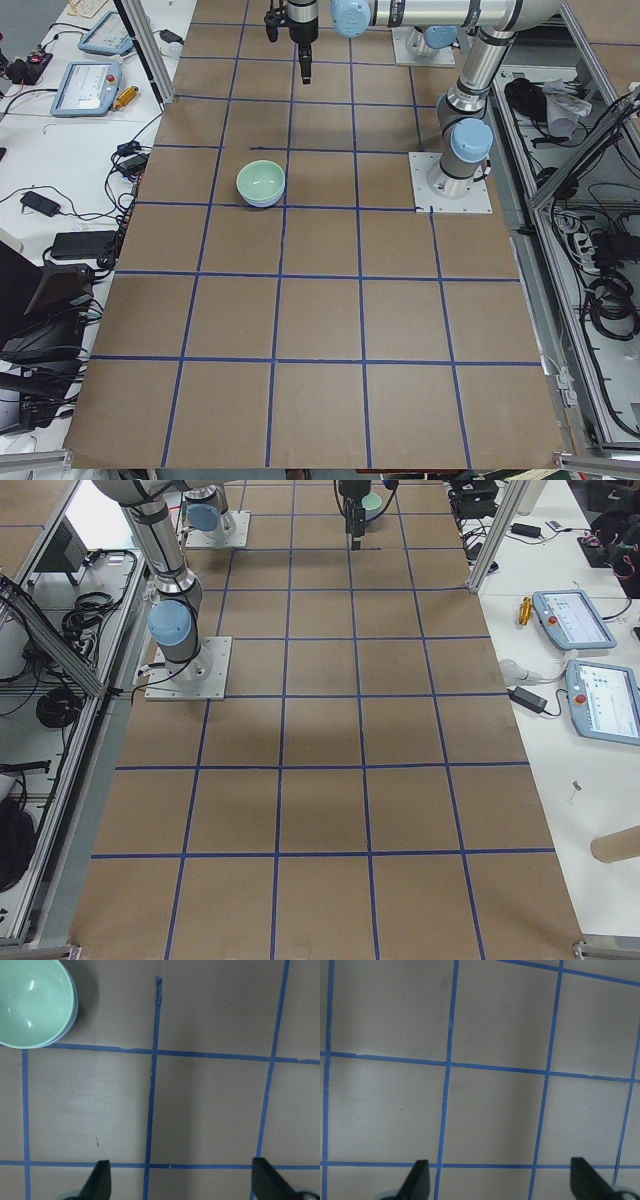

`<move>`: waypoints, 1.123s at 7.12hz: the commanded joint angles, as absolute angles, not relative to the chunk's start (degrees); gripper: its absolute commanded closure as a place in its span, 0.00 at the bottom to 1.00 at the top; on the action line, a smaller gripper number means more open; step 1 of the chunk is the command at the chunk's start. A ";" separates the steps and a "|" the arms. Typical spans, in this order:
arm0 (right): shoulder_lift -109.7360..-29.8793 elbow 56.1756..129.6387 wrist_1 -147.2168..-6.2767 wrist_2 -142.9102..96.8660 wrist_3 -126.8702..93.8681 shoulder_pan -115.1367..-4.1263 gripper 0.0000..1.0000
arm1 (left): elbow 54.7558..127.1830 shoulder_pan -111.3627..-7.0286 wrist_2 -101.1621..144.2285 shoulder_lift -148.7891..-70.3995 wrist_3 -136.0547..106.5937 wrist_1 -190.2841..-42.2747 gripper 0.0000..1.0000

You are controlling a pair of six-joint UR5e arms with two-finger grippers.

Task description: Stack green bowl on blue bowl

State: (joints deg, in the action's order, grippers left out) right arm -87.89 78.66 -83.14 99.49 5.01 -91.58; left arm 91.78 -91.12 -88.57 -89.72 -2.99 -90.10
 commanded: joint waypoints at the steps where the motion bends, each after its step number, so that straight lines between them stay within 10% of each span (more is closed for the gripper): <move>1: -87.89 78.66 -83.14 99.49 5.01 -91.58 0.00 | 91.93 -93.43 -90.62 -88.69 -2.55 -90.52 0.00; 8: -87.89 78.66 -83.14 99.49 5.01 -91.58 0.00 | 91.23 -89.91 -90.53 -88.77 0.62 -92.20 0.00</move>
